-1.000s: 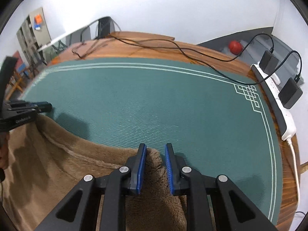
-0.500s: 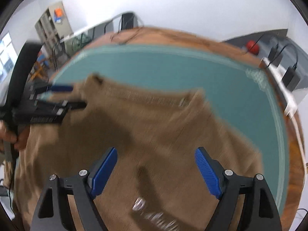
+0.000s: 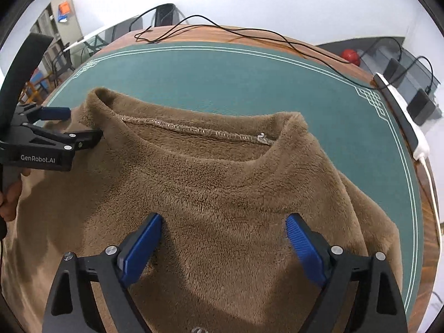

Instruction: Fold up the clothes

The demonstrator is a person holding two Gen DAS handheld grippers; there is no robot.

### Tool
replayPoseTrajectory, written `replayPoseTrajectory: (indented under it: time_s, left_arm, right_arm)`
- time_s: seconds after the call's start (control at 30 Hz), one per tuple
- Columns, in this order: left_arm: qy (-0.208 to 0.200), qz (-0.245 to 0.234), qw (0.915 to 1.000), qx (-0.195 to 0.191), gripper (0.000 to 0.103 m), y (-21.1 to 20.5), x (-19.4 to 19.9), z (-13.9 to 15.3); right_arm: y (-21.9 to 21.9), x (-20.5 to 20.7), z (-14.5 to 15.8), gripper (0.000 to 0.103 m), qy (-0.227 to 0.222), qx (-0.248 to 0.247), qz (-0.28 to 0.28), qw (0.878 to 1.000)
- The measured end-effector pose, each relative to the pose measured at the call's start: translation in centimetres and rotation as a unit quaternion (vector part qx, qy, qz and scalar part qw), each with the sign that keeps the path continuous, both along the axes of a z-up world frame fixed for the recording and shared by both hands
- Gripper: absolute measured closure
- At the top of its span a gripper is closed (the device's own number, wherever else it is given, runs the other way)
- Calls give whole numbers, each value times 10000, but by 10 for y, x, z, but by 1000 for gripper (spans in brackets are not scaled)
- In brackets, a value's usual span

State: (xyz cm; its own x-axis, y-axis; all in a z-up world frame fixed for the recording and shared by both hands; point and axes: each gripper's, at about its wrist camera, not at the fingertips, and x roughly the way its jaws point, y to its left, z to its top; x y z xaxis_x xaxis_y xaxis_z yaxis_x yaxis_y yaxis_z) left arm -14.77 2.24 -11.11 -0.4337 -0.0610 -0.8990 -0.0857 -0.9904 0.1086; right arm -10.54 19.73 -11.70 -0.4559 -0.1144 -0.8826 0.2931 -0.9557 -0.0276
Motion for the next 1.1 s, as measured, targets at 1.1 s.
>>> replayPoseTrajectory:
  time_s: [1.1]
  left_arm:
    - [-531,6,9986,76,0,75,170,39]
  right_arm:
    - [51,206,20,0,65,-1857,-4,9826]
